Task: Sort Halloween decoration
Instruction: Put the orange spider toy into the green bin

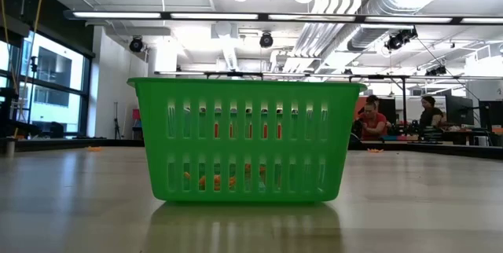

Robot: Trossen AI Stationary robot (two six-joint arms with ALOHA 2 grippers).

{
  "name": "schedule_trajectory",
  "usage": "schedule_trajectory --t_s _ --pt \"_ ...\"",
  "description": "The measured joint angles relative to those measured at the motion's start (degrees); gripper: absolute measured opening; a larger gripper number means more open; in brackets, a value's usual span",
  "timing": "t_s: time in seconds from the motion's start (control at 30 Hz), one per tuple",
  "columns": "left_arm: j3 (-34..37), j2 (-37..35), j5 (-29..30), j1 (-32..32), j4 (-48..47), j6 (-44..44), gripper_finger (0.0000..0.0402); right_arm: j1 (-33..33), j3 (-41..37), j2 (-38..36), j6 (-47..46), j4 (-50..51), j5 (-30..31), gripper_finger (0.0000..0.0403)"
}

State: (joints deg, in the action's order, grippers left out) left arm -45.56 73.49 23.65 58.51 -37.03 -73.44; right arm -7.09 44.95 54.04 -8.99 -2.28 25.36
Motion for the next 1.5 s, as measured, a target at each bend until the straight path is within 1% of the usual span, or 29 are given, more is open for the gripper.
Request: schedule_trajectory --t_s 0.07,0.13,0.17,0.23,0.3,0.4,0.5,0.6,0.77,0.87,0.93,1.1,1.2,1.33,1.43,1.5 --pt "0.04 -3.96 4.18 -1.68 -0.91 1.16 0.0 0.0 0.0 0.0 -0.03 0.0 0.0 0.0171" --pt "-0.02 -7.39 5.48 -4.08 -0.73 5.44 0.0 0.0 0.0 0.0 -0.56 0.0 0.0 0.0171" --pt "-0.02 -8.64 4.53 -5.28 -0.84 8.33 0.0 0.0 0.0 0.0 -1.25 0.0 0.0 0.0171" --pt "-0.02 -9.85 0.12 -7.51 -1.18 13.45 0.0 0.0 0.0 0.0 -1.53 0.04 -0.24 0.0171" --pt "-0.02 -9.53 -4.69 -8.93 -2.93 14.21 0.0002 0.0 0.0 0.0 -1.51 0.07 -0.62 0.0171" --pt "-0.02 -6.75 -9.84 -9.03 -5.85 10.1 0.0017 -0.01 0.0 0.0 -2.7 0.94 -0.94 0.0171" --pt "-0.02 -2.71 -12.9 -7.32 -5.52 6.41 0.0051 0.0 0.0 0.0 -4.1 2.97 -0.95 0.0171" --pt "-0.02 1.58 -14.06 -5.06 -4.04 1.23 0.0097 -0.02 0.0 0.0 -4.99 4.61 -0.92 0.0171" --pt "-0.02 7.55 -14.4 -1.02 -3.03 -7.52 0.0171 -0.02 0.0 0.0 -4.58 4.76 -0.94 0.0171" --pt "-0.04 9.84 -15.28 0.7 -2.96 -11.57 0.0201 -0.01 0.0 0.0 -4.5 4.74 -0.92 0.0171" --pt "-0.04 11.06 -16.06 1.58 -3.02 -13.8 0.0211 0.0 0.0 0.0 -4.49 4.74 -0.92 0.0171" --pt "0.21 13.76 -16.74 2.66 -2.47 -17.29 0.0213 0.0 0.0 0.0 -3.72 4.76 -0.9 0.0171" --pt "1.98 14.77 -17.16 2.7 1.27 -18.78 0.0207 0.0 0.0 0.0 -3.61 5.05 -0.88 0.0171" --pt "3.75 15.58 -16.95 2.72 4.57 -18.25 0.0197 -0.01 0.0 0.0 -3.61 5.16 -0.89 0.0171" --pt "4.71 15.61 -16.95 2.7 4.52 -17.96 0.0181 0.0 0.0 0.0 -3.61 5.29 -0.87 0.0171" --pt "5.21 15.34 -16.98 2.7 4.38 -17.71 0.0158 0.0 0.0 0.0 -3.97 5.31 -0.85 0.0171"
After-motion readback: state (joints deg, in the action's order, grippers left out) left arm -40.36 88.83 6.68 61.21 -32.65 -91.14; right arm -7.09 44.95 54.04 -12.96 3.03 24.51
